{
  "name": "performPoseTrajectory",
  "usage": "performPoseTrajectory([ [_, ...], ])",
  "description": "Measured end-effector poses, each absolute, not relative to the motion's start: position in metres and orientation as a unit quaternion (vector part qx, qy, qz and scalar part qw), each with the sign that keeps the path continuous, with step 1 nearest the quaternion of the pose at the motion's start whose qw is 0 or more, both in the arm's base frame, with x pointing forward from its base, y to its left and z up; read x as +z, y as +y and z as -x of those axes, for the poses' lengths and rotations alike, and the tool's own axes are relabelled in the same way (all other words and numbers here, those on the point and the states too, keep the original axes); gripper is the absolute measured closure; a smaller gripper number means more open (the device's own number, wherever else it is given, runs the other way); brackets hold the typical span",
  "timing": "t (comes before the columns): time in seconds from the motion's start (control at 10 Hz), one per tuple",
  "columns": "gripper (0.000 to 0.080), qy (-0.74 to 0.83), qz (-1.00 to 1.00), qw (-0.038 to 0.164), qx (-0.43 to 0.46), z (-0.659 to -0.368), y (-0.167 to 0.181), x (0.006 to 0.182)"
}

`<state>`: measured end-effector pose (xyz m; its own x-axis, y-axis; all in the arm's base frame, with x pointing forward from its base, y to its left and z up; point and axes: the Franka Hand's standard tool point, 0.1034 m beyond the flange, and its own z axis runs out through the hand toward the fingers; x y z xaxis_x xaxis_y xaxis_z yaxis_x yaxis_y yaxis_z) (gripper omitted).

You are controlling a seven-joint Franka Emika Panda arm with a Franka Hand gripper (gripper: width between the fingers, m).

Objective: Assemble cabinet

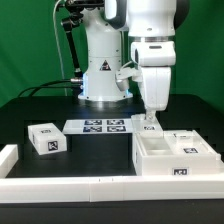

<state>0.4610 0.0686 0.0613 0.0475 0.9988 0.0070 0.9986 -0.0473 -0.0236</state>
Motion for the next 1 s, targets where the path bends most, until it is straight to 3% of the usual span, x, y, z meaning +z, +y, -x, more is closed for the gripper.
performPoseTrajectory([
  [1.0, 0.0729, -0.716, 0.698, 0.008, -0.014, -0.482, 0.064, 0.057],
])
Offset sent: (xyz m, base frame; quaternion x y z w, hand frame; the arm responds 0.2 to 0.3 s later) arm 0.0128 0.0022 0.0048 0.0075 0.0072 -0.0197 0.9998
